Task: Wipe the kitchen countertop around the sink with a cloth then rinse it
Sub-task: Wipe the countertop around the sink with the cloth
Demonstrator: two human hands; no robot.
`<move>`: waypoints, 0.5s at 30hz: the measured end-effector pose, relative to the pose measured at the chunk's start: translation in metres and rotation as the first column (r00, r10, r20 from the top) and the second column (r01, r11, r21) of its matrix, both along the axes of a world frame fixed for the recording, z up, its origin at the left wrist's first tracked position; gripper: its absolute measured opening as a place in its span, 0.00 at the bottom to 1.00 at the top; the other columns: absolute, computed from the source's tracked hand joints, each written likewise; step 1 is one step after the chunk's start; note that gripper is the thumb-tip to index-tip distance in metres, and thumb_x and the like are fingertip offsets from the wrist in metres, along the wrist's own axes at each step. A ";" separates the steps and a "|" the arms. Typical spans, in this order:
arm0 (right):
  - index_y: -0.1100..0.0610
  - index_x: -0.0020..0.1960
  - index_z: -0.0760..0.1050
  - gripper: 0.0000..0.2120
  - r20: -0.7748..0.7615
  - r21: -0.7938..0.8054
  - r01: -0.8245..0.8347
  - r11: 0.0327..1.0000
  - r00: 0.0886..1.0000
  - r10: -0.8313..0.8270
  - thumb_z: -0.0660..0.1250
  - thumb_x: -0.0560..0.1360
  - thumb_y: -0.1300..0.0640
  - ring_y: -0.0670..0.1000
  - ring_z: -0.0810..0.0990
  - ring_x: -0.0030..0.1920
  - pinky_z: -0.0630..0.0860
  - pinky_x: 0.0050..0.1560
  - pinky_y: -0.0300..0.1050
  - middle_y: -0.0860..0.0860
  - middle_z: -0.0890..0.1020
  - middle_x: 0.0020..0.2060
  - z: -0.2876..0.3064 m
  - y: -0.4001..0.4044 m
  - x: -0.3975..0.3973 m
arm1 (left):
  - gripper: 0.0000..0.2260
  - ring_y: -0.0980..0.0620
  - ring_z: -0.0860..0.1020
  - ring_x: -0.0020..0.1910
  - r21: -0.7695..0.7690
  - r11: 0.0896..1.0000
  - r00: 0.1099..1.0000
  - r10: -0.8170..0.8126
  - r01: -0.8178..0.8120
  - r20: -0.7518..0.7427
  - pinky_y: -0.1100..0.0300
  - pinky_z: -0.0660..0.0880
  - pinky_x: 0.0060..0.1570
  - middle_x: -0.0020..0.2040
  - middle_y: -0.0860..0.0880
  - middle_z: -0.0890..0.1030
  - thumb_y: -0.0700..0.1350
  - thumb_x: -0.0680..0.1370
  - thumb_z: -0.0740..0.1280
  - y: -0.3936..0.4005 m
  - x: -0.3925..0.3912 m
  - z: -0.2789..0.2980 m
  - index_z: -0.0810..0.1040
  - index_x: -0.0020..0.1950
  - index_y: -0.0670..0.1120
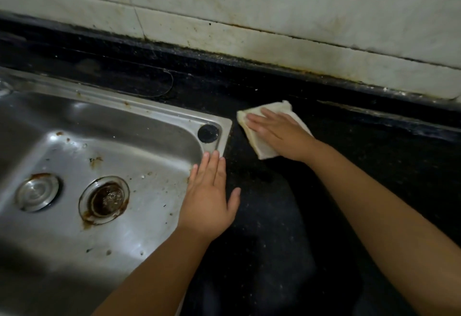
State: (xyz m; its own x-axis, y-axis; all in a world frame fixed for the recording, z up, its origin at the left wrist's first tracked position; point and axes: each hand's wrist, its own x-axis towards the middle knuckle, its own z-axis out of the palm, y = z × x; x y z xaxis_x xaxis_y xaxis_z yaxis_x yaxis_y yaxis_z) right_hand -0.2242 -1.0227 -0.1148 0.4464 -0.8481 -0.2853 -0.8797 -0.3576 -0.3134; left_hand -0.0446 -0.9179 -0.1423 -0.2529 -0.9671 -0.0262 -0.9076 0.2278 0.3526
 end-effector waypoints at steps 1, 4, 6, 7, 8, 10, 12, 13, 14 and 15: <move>0.47 0.75 0.52 0.34 -0.031 -0.007 0.031 0.999 0.999 -0.031 0.33 0.70 0.41 0.47 0.47 0.75 0.46 0.71 0.43 0.41 0.52 0.75 0.000 0.017 -0.016 | 0.40 0.56 0.34 0.68 0.027 1.000 1.000 -0.008 0.008 0.010 0.62 0.30 0.65 0.75 0.47 0.44 0.60 0.67 0.33 0.000 0.001 0.001 0.45 0.75 0.42; 0.46 0.75 0.45 0.38 -0.167 -0.076 0.073 0.994 0.982 -0.085 0.27 0.68 0.37 0.47 0.41 0.75 0.42 0.70 0.44 0.39 0.43 0.73 -0.008 0.071 -0.051 | 0.39 0.57 0.35 0.69 0.034 0.999 0.999 -0.008 0.006 0.051 0.62 0.31 0.65 0.76 0.45 0.45 0.61 0.67 0.33 -0.001 -0.001 0.007 0.45 0.75 0.41; 0.51 0.75 0.49 0.39 -0.204 -0.153 0.099 0.983 0.970 -0.129 0.24 0.71 0.36 0.52 0.44 0.74 0.43 0.71 0.49 0.43 0.46 0.72 -0.015 0.108 -0.061 | 0.36 0.53 0.38 0.73 0.049 0.999 0.996 -0.006 0.001 0.091 0.62 0.32 0.66 0.76 0.44 0.46 0.59 0.72 0.38 -0.002 -0.002 0.010 0.46 0.75 0.40; 0.54 0.75 0.55 0.37 -0.219 -0.200 0.105 0.974 0.964 -0.149 0.26 0.75 0.38 0.55 0.48 0.73 0.47 0.70 0.53 0.45 0.52 0.71 -0.017 0.128 -0.064 | 0.34 0.51 0.41 0.74 0.062 0.998 0.994 -0.001 -0.006 0.108 0.61 0.33 0.67 0.76 0.44 0.46 0.58 0.73 0.41 -0.001 -0.002 0.011 0.46 0.75 0.40; 0.55 0.73 0.58 0.33 -0.234 -0.245 0.117 0.962 0.956 -0.176 0.30 0.78 0.42 0.58 0.52 0.72 0.52 0.69 0.56 0.47 0.56 0.70 -0.019 0.147 -0.066 | 0.33 0.50 0.42 0.75 0.070 0.998 0.992 -0.002 -0.007 0.123 0.61 0.34 0.68 0.76 0.44 0.46 0.57 0.74 0.43 -0.001 -0.003 0.012 0.47 0.75 0.40; 0.54 0.71 0.61 0.27 -0.291 -0.244 0.122 0.962 0.937 -0.192 0.36 0.81 0.45 0.60 0.58 0.71 0.53 0.67 0.54 0.46 0.62 0.68 -0.019 0.179 -0.074 | 0.29 0.49 0.42 0.75 0.079 0.997 0.989 -0.009 -0.003 0.150 0.59 0.36 0.70 0.76 0.43 0.46 0.55 0.79 0.47 0.000 -0.004 0.013 0.47 0.75 0.40; 0.51 0.71 0.61 0.27 -0.344 -0.232 0.120 0.965 0.918 -0.196 0.35 0.80 0.43 0.62 0.64 0.69 0.55 0.64 0.54 0.46 0.67 0.68 -0.014 0.195 -0.087 | 0.28 0.49 0.43 0.75 0.076 0.997 0.986 -0.002 -0.011 0.168 0.58 0.37 0.70 0.76 0.43 0.46 0.52 0.80 0.51 0.001 -0.003 0.012 0.47 0.75 0.39; 0.49 0.72 0.60 0.30 -0.363 -0.212 0.142 0.967 0.907 -0.213 0.33 0.79 0.41 0.62 0.65 0.70 0.57 0.66 0.55 0.46 0.66 0.70 -0.008 0.193 -0.094 | 0.28 0.49 0.44 0.75 0.062 0.998 0.985 0.004 -0.015 0.170 0.58 0.38 0.71 0.76 0.43 0.47 0.52 0.80 0.52 0.001 -0.003 0.012 0.48 0.75 0.39; 0.46 0.74 0.56 0.31 -0.365 -0.155 0.221 0.963 0.893 -0.263 0.32 0.77 0.38 0.61 0.60 0.73 0.56 0.68 0.56 0.46 0.62 0.73 -0.002 0.186 -0.101 | 0.28 0.49 0.44 0.75 0.039 0.999 0.985 0.010 -0.017 0.175 0.57 0.39 0.71 0.76 0.43 0.48 0.52 0.80 0.52 0.001 -0.003 0.012 0.49 0.75 0.39; 0.43 0.75 0.50 0.29 -0.355 -0.121 0.323 0.939 0.869 -0.345 0.34 0.76 0.37 0.59 0.52 0.75 0.52 0.71 0.58 0.44 0.54 0.75 0.001 0.176 -0.108 | 0.28 0.48 0.45 0.75 0.015 1.000 0.984 0.013 -0.016 0.180 0.56 0.40 0.71 0.76 0.43 0.49 0.51 0.80 0.53 0.001 -0.003 0.011 0.50 0.74 0.39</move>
State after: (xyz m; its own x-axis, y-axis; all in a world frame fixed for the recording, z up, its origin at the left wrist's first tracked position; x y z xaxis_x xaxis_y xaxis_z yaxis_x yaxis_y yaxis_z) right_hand -0.3322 -0.8466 -0.1141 0.0072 -0.9474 -0.3201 -0.9974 -0.0295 0.0650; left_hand -0.0480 -0.9169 -0.1308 -0.2288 -0.9697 -0.0860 -0.9597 0.2099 0.1870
